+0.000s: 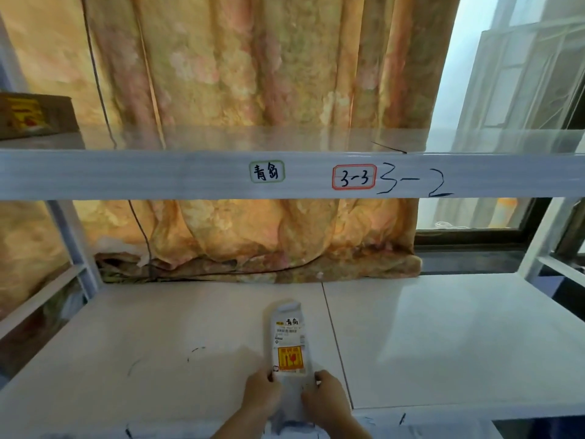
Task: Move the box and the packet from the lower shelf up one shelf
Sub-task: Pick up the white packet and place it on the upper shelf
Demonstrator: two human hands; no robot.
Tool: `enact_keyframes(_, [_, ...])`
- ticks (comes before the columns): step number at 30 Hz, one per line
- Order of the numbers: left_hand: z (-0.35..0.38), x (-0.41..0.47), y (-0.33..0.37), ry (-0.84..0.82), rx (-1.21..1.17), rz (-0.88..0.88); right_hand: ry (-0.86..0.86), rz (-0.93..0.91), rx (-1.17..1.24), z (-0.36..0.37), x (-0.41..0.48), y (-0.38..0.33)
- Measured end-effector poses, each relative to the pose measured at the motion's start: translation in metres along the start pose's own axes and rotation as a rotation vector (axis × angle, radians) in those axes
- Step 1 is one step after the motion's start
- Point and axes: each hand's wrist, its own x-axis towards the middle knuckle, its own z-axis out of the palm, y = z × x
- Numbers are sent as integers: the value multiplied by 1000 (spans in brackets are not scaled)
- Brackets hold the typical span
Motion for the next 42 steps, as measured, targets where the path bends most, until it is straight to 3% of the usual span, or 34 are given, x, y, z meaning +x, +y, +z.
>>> enact_keyframes(5, [-10, -37, -20, 66, -161, 65, 42, 14, 94, -12, -36, 1])
enact_keyframes(10, [-40, -106, -10, 23, -261, 198, 137, -30, 135, -33, -94, -9])
enact_keyframes(19, [-92, -176, 21, -6, -148, 397, 338, -138, 181, -49, -202, -44])
enact_keyframes(29, [-136, -233, 51, -29, -254, 387, 342, -194, 134, -88, -268, -94])
enact_keyframes(42, [-156, -267, 65, -25, -276, 425, 350, -237, 214, -99, -294, -104])
